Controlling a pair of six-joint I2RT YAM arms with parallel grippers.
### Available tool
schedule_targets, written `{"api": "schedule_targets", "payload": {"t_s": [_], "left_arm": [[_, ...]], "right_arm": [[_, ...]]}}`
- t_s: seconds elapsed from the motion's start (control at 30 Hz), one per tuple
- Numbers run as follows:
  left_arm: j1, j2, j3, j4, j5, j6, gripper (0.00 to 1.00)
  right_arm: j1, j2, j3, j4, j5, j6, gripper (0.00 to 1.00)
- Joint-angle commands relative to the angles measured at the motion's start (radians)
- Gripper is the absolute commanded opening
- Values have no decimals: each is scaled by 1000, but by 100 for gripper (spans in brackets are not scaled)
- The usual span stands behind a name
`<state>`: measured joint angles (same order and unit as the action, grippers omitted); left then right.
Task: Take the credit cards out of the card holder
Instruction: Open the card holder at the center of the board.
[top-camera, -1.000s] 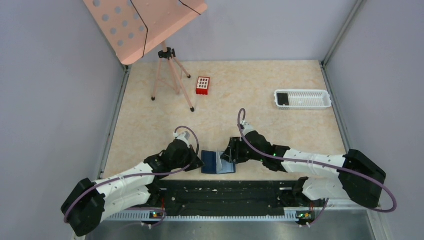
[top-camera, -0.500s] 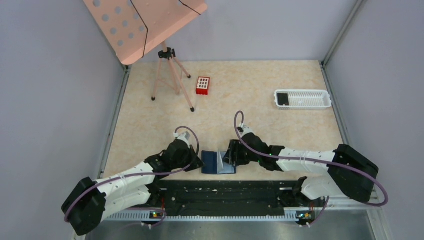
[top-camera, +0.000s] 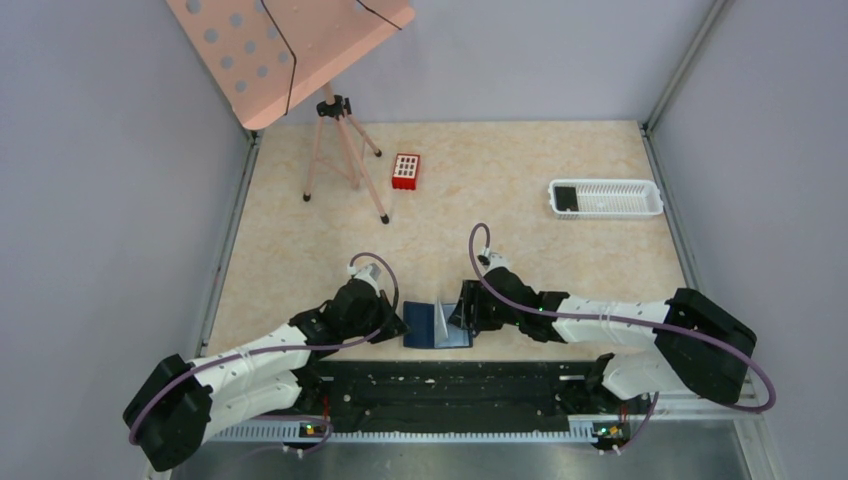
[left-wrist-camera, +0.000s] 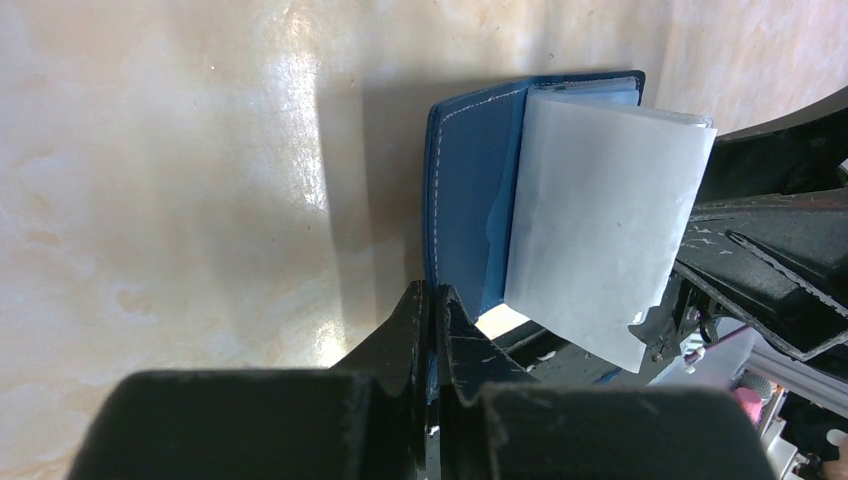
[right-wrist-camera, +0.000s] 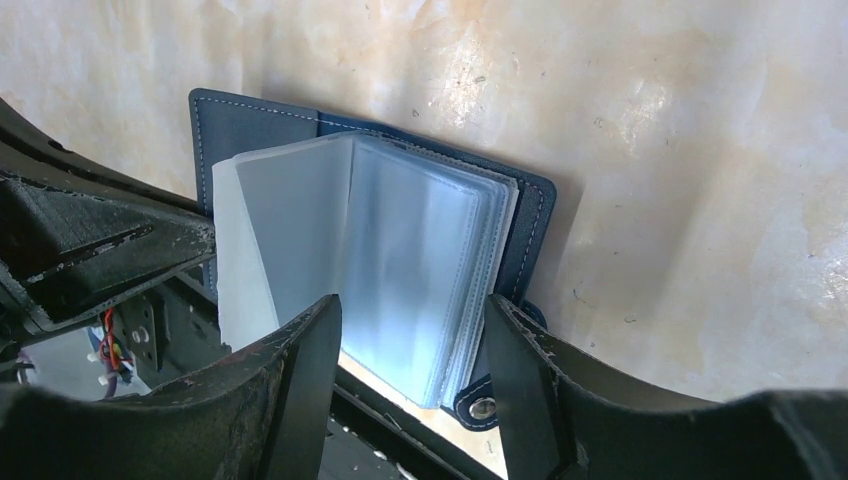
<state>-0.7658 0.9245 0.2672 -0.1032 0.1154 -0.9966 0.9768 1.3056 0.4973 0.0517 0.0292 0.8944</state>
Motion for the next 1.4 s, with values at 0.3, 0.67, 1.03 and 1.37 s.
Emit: {"api": "schedule_targets", "payload": {"t_s": [0.3,0.67,1.03,1.37], "left_arm": [[-3,-18,-10,17,-1,1,0],[-3,-26,-11,12,-3,3,0],[-3,-21,-2,7,-2,7,0],[-3,-23,1,4,-1,7,0]], "right_arm": [[-6,26,-1,131,-72,11,46],[-5,32,17,35,-23,19,50],[-6,11,36,-24,21,8,49],[-6,26,33,8,-5,6,49]]}}
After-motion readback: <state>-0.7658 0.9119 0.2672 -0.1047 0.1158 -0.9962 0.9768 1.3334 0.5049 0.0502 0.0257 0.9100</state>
